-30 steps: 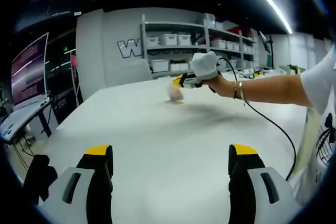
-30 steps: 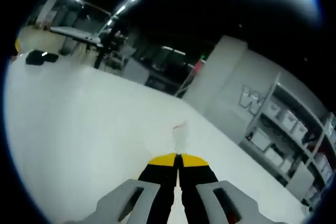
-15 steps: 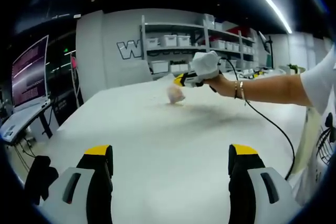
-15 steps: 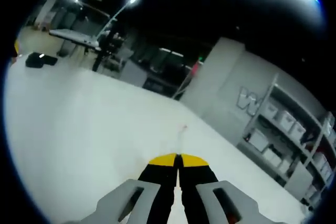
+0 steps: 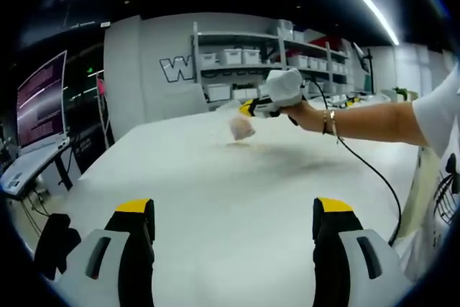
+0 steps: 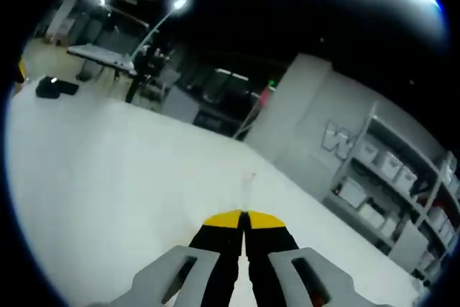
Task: Open the resealable bag by pulling the two sides of the seal apart until the entire bag opening is separated and visibly accessible.
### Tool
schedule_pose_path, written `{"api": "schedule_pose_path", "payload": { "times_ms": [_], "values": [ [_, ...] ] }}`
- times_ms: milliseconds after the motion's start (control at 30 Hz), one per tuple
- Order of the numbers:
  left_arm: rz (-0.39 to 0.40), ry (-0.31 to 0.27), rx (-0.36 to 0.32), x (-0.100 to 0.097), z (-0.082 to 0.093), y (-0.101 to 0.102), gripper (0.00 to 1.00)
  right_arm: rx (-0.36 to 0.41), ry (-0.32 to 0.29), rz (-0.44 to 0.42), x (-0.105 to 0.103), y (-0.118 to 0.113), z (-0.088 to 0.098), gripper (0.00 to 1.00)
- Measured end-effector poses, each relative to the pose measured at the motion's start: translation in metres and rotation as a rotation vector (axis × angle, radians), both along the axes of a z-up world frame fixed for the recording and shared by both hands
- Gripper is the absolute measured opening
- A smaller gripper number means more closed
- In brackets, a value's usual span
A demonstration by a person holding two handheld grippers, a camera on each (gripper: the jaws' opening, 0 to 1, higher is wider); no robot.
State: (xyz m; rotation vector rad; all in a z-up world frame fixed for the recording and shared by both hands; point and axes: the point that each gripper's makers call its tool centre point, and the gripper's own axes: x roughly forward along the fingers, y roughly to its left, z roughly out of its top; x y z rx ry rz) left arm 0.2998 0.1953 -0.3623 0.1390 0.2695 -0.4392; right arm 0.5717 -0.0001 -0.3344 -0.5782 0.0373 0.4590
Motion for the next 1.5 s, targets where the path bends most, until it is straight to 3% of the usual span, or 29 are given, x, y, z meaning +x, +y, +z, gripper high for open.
{"api": "schedule_pose_path", "payload": {
  "times_ms": [1500],
  "values": [
    [-0.014, 0.006, 0.009, -0.010, -0.005, -0.010, 0.90, 0.054, -0.021, 0.007, -0.034, -0.029, 0.008, 0.00]
  ]
}}
